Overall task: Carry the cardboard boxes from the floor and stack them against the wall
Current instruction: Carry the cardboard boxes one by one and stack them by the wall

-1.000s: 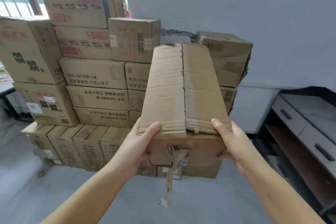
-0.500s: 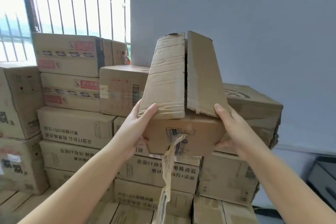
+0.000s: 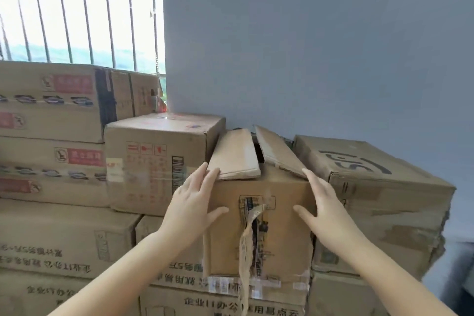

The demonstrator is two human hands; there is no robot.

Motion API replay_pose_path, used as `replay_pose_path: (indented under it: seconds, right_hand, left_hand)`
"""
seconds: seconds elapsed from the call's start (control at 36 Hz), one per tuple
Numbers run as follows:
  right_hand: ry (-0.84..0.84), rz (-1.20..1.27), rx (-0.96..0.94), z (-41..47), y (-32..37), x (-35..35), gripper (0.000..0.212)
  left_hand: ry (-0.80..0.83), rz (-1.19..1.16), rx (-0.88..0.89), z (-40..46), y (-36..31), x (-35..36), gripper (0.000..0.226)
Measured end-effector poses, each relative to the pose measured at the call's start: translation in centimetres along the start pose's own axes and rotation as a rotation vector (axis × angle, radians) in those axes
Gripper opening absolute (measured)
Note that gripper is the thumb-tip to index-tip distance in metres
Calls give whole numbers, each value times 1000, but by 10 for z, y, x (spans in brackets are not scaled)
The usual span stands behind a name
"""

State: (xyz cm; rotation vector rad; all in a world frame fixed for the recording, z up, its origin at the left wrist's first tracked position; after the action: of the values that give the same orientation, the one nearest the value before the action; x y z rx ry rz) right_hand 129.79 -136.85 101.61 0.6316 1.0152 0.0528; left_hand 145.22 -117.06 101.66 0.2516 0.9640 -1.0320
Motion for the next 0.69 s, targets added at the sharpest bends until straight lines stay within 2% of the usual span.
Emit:
replay_pose_path:
  seconds: [0.11, 0.28, 0.36, 0.44, 0.58, 0.69]
  right_hand:
    - [-30, -196, -20, 24, 6, 7, 78]
    - [9, -320, -17, 77, 12, 25, 72]
    - [36, -372, 37, 112, 7, 33, 72]
    - [56, -399, 91, 140, -1, 40, 72]
    - [84, -425, 132, 161, -8, 45, 75]
    - [98, -442, 130, 158, -12, 48, 76]
  left_hand:
    - [-68, 216, 177, 32, 23, 14, 86]
    - [-181, 397, 361, 78, 46, 32, 99]
    - [-87, 458, 343, 103, 54, 45, 101]
    - [26, 564, 286, 123, 56, 57, 93]
    - [3, 503, 304, 139, 60, 67, 97]
    - [14, 506, 312, 136, 59, 62, 88]
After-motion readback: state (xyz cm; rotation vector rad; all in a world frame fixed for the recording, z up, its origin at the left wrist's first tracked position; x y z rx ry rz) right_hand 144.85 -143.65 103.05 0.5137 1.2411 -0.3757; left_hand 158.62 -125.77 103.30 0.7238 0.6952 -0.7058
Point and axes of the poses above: each hand's wrist, its own z-axis towards the middle knuckle, its own x-axis out of the palm, y = z × x, the point moved 5 cm from there along z, towards the middle knuckle, and after that the axes turned 1 degree about -z, right-handed, at the moved point
